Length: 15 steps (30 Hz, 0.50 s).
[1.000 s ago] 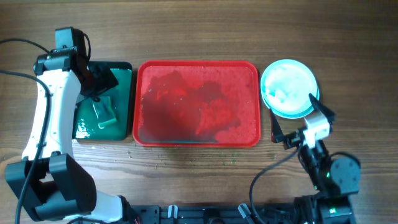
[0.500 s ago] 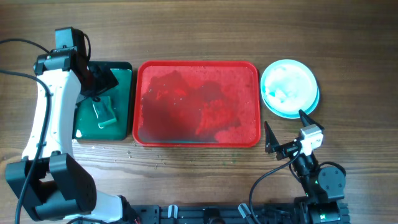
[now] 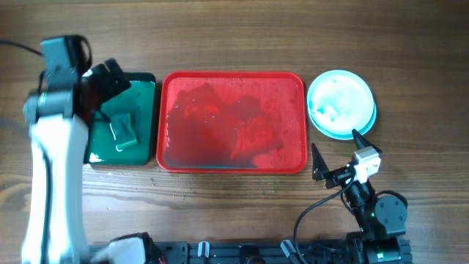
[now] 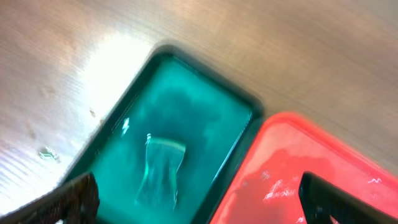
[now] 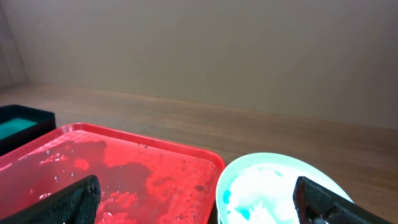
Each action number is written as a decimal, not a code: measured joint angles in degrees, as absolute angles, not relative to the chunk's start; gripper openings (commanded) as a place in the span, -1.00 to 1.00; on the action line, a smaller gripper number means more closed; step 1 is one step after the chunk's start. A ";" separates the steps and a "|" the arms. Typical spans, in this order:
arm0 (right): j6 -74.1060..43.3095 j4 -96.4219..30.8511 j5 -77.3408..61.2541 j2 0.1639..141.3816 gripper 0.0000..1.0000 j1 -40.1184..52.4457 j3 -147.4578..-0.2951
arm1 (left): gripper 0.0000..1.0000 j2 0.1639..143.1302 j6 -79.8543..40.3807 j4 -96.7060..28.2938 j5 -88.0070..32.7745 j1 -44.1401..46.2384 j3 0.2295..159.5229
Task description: Clean dirty plates on tray and stack at the side
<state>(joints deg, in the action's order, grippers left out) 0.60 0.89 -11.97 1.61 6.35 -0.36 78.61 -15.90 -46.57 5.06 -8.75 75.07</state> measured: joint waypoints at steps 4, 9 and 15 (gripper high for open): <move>0.45 0.86 -11.99 1.65 0.99 6.35 -0.36 | 1.00 52.51 -9.96 -25.65 -1.48 -8.75 53.71; 0.21 0.84 -11.97 1.65 0.99 6.35 -0.36 | 1.00 23.68 -8.58 -8.60 -5.19 -7.79 23.33; 0.21 0.82 -11.99 1.65 0.99 6.35 -0.36 | 1.00 7.09 -7.81 -1.41 -5.96 -6.02 5.04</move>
<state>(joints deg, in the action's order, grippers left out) 0.21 0.82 -11.99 1.65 6.35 -0.36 7.09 -7.81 -1.41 -5.96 -6.02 5.04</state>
